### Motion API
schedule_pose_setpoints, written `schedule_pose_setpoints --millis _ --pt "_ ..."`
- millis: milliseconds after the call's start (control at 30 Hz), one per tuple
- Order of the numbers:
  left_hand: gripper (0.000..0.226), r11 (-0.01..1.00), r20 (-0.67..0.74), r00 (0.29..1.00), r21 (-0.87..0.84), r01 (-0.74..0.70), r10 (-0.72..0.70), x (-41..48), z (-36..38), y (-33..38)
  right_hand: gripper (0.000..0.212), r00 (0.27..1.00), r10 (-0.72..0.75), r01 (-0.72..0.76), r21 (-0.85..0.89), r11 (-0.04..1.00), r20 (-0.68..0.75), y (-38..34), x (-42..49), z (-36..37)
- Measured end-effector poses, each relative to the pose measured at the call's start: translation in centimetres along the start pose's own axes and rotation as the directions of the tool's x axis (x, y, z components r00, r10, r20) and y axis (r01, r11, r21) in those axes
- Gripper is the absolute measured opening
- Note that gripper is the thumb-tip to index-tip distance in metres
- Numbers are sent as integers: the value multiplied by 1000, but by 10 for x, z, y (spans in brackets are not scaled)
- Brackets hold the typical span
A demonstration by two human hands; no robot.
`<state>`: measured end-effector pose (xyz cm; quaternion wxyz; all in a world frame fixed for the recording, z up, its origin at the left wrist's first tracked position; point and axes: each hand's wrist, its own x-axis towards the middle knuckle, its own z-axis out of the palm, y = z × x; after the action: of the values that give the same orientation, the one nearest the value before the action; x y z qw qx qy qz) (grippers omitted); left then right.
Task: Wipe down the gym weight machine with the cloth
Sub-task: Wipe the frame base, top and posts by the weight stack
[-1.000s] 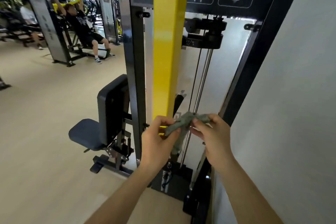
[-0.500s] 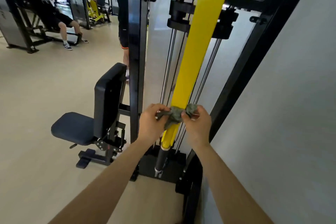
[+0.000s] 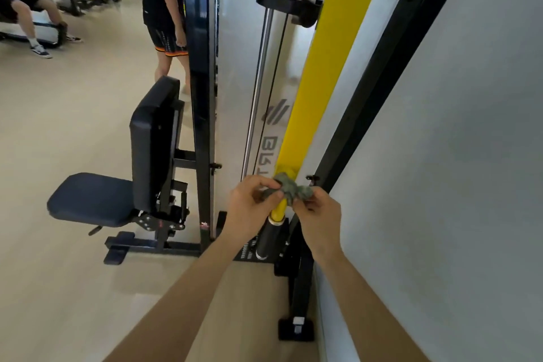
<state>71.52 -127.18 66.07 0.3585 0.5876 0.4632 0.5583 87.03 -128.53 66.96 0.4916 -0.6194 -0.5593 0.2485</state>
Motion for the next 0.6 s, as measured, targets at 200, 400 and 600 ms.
schedule_pose_setpoints --millis 200,400,600 --pt "24 987 25 994 122 -108 106 -24 -6 2 8 988 -51 63 -77 995 149 8 -11 -15" --pt "17 966 74 995 255 49 -70 -62 -23 -3 15 936 -104 120 -27 992 335 11 -30 -29" --pt "16 868 -89 918 301 395 -387 -129 -48 -25 12 841 91 -183 122 975 534 40 -64 -12"
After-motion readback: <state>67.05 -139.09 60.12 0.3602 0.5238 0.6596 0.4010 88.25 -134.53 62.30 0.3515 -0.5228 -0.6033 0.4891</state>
